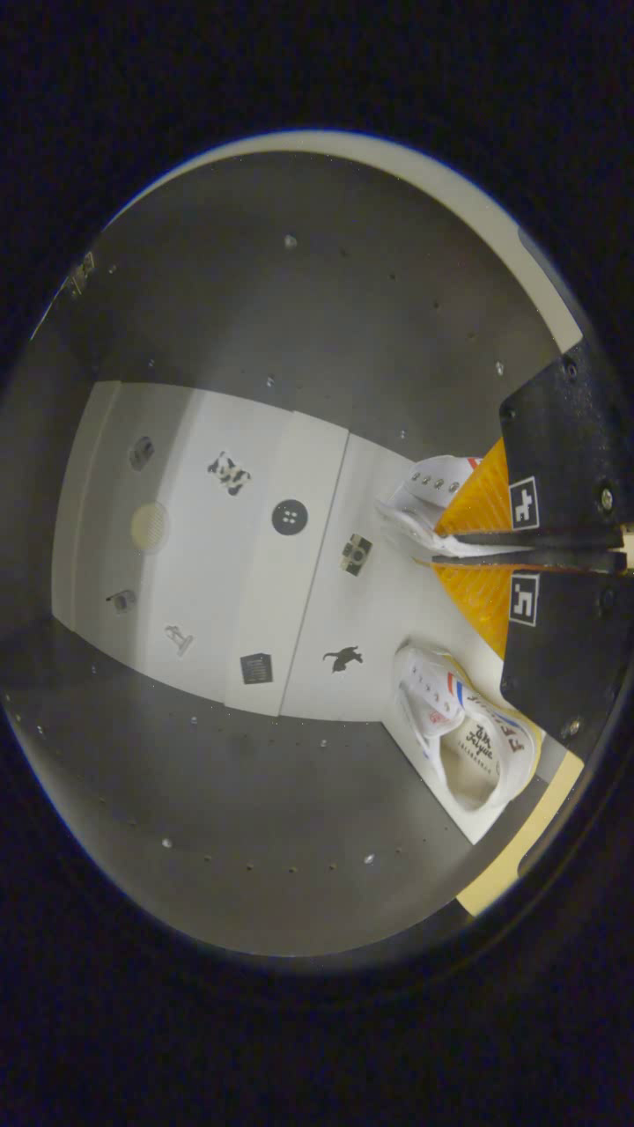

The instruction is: Open the shoe cabinet door, grab the shoes and put them into the shoe cabinet, then close the shoe cabinet door.

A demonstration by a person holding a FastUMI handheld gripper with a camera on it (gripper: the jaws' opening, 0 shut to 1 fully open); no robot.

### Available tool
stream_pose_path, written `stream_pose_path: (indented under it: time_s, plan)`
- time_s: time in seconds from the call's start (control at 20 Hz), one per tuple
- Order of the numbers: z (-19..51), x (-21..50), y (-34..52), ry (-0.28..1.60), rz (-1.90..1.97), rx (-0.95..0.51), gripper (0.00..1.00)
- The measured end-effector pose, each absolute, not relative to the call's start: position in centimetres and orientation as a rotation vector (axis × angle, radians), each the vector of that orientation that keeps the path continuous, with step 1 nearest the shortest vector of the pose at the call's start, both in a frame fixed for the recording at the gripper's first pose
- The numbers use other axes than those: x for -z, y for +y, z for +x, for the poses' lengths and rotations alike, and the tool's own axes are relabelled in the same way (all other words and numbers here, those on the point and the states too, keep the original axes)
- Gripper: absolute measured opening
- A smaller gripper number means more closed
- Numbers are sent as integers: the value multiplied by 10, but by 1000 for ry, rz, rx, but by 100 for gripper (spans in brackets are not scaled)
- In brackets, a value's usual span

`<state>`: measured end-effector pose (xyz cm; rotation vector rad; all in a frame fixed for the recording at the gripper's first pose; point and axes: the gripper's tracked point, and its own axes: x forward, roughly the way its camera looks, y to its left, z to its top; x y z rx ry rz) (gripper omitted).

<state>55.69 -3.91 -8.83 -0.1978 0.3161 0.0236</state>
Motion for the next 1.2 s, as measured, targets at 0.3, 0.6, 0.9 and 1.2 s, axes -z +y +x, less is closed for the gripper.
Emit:
stream_pose_path:
  time_s: [0.3,0.6,0.9,1.2]
  plan:
    - [585,136,-30,349,-255,-62,8]
    - [567,103,-24,229,-277,-18,51]
    - [505,64,-7,157,-191,-30,100]
    - [386,50,10,105,-166,-31,100]
